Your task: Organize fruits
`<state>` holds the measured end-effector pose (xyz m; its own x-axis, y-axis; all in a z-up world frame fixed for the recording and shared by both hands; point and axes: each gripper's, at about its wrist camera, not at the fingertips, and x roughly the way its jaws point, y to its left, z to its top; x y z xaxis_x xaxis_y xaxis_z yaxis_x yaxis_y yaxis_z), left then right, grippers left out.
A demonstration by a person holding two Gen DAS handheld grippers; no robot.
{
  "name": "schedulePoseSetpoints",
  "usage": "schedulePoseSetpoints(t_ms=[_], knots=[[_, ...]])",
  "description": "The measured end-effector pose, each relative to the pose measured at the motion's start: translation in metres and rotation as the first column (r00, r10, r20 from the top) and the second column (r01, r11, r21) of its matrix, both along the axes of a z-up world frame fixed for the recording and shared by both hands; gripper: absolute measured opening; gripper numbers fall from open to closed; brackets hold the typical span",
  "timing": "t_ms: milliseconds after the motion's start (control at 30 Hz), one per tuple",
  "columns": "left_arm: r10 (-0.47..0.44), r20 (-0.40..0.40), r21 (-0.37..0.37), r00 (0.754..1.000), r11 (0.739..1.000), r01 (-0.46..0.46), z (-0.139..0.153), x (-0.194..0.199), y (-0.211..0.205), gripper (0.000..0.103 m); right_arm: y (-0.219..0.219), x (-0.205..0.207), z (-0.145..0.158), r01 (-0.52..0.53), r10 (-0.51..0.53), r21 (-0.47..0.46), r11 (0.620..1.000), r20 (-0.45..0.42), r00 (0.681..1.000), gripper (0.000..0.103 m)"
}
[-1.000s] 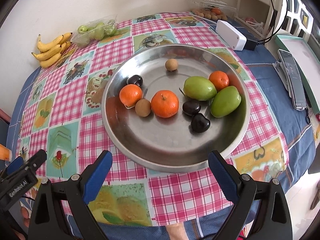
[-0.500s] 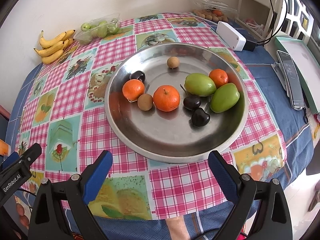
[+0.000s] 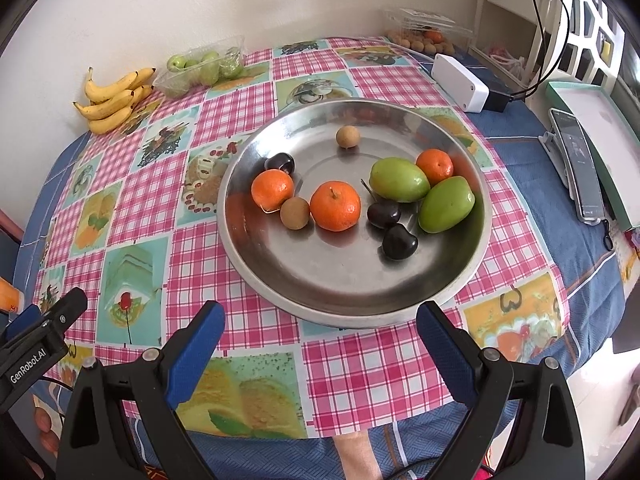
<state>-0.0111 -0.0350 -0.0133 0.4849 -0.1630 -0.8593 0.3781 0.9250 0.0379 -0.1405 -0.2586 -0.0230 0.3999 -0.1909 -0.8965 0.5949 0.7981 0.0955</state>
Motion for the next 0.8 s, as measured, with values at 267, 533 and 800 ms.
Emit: schedulePoseSetpoints(t_ms=[267,533,800], knots=[[0.008,-0.016,0.011,1.000,1.000,-0.008,-0.0035,0.0027,0.0005,0.103,-0.0008,-0.0001,0.0003,0.001,-0.001,0.000,1.000,0.000,1.000,0.097],[0.006,-0.024,0.026,1.000,1.000,-0.005,-0.0063,0.0025,-0.0007,0.103,0.0009,0.0012,0.0014,-0.007,0.007,-0.002,1.000,0.006,1.000,0.097],[-0.001,-0.026,0.031,1.000,1.000,0.002,-0.0073,0.0029,-0.0016,0.103,0.0013,0.0015,0.0032,-0.013,0.014,-0.007,1.000,0.011,1.000,0.097]])
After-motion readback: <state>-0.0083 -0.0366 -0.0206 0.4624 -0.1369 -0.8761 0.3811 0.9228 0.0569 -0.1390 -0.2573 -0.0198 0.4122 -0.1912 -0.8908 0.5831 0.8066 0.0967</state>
